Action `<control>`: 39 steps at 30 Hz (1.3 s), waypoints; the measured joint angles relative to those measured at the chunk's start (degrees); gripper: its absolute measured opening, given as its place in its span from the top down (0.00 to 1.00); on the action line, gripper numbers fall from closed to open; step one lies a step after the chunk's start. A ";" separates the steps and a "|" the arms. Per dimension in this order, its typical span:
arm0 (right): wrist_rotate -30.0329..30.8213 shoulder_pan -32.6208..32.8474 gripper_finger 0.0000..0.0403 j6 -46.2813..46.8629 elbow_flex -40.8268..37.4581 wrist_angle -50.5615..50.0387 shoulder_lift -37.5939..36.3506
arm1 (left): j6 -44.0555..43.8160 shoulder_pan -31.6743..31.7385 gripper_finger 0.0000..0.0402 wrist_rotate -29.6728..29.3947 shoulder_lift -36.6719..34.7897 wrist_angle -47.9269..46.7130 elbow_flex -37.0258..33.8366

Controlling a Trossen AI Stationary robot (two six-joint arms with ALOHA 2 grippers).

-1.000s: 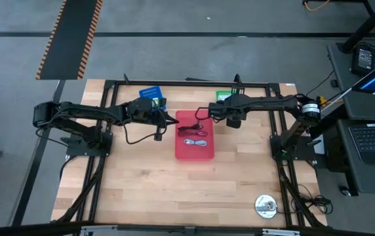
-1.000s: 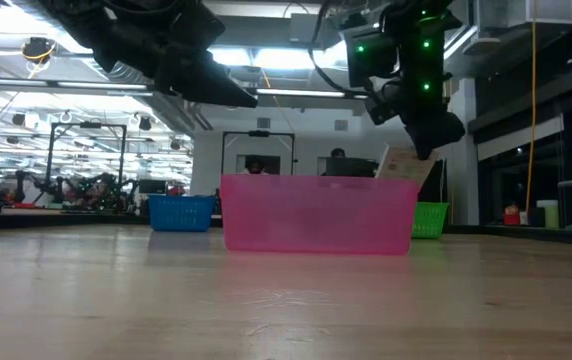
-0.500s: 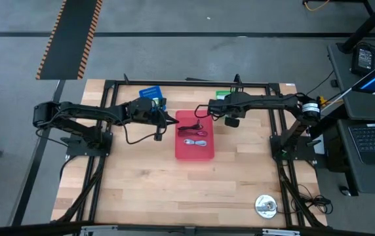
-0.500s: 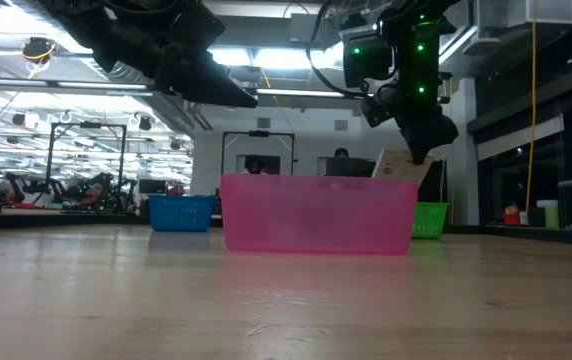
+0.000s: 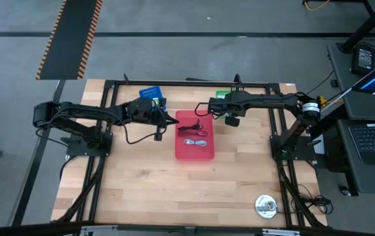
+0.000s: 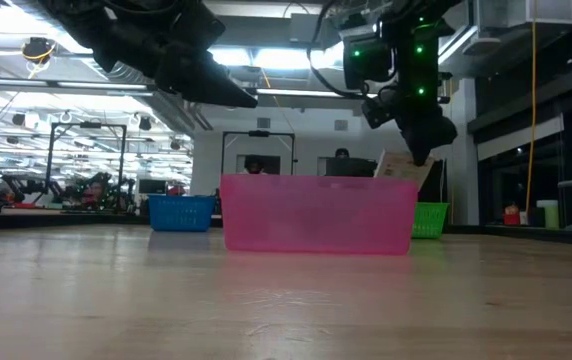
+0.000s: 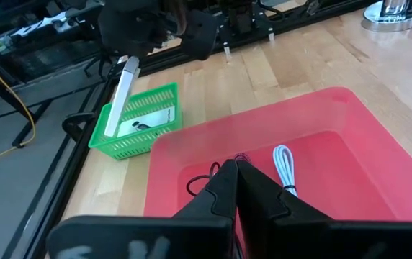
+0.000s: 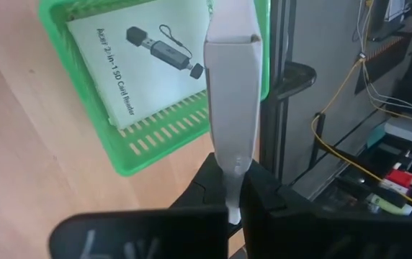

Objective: Pick and place items into bin
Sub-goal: Put the card reader box into the green bin

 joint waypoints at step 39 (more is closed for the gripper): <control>1.23 -4.45 0.85 -5.66 -8.39 13.91 0.09 | 0.09 0.00 1.00 -0.02 0.00 0.24 0.00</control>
